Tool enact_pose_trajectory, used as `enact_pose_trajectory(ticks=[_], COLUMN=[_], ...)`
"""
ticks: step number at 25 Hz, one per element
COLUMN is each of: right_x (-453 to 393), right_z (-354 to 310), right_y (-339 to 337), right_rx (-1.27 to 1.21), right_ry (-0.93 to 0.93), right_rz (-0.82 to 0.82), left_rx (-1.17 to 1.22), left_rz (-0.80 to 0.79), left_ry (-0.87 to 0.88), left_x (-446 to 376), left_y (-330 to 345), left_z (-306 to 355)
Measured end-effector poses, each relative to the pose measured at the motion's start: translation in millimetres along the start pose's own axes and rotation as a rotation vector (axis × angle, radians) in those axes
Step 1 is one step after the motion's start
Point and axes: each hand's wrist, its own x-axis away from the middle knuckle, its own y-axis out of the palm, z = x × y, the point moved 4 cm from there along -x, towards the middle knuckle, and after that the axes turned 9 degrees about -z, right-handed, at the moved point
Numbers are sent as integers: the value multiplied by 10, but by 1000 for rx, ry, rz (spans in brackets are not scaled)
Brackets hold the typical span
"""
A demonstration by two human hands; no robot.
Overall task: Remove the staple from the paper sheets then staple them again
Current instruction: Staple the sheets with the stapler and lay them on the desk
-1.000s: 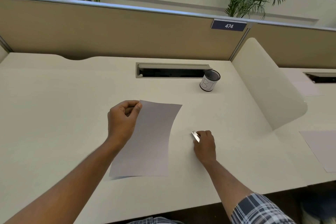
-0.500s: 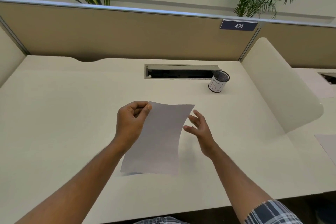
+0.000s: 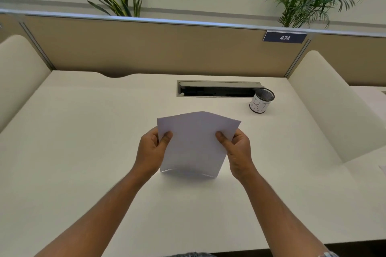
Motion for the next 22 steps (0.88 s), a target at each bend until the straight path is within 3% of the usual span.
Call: enact_pose_trajectory(ticks=[6, 22], right_x=[112, 221], right_z=[-166, 252], right_y=[178, 153], right_rx=[282, 424], right_ry=[-208, -41], right_rz=[97, 110], left_rx=[-35, -98], left_rz=[133, 78], left_ry=[125, 25], left_x=[27, 113], left_y=[27, 128], left_z=[113, -229])
